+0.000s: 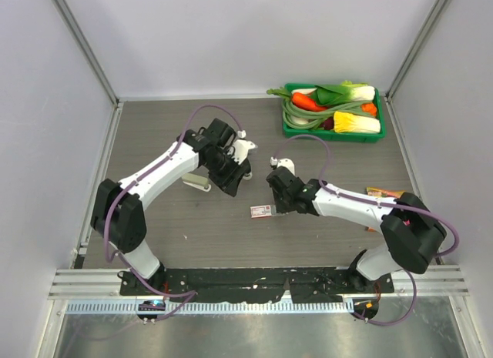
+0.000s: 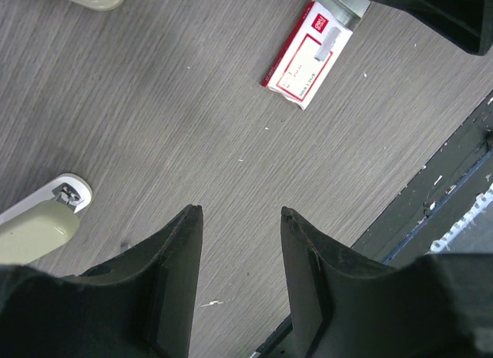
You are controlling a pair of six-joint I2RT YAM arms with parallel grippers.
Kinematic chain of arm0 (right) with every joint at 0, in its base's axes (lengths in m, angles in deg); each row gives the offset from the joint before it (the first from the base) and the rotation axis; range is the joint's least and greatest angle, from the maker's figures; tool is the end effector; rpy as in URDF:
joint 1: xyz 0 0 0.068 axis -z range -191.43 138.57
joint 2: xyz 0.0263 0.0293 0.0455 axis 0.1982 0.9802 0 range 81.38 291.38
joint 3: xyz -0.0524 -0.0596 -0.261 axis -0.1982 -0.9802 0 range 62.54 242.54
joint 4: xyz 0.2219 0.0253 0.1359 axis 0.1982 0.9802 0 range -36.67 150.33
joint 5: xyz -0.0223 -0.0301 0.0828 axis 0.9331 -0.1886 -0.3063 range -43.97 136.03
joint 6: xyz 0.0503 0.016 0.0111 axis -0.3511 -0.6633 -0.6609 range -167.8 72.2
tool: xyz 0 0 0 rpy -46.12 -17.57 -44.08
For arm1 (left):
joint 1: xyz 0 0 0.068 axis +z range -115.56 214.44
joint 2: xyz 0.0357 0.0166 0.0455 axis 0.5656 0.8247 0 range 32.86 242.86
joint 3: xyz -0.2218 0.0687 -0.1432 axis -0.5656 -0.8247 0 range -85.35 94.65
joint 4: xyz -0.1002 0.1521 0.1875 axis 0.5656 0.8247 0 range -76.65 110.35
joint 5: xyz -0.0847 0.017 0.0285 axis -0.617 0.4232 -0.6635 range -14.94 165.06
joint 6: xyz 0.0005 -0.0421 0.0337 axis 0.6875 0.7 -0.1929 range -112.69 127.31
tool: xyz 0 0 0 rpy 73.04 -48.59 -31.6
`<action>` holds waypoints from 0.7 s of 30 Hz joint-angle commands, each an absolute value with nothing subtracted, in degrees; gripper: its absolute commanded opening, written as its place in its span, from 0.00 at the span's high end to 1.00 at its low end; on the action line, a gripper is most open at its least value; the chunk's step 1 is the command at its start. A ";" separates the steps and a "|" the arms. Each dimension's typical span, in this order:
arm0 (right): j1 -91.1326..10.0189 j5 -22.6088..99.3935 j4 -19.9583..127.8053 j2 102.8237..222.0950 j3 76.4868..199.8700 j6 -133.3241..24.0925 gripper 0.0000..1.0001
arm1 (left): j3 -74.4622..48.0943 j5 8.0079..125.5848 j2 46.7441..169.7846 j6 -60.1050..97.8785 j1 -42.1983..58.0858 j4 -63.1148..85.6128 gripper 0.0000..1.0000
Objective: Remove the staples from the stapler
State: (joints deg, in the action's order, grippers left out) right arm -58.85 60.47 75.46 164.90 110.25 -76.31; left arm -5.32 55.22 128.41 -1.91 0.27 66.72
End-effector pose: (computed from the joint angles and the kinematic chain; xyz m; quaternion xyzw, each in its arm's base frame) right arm 0.1970 0.2013 0.1892 -0.1224 0.9463 0.0733 0.2902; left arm 0.2716 -0.1991 0.2682 0.3873 0.8881 -0.2043 0.1396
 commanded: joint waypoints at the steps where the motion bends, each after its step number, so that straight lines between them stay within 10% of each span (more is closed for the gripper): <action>1: -59.15 63.35 74.42 166.63 113.34 -74.87 0.99 | -5.99 53.17 127.43 -1.83 -0.10 64.51 0.51; 21: -59.77 63.79 74.16 169.80 113.35 -74.26 0.99 | -6.51 52.21 126.73 -1.75 -0.10 63.98 0.51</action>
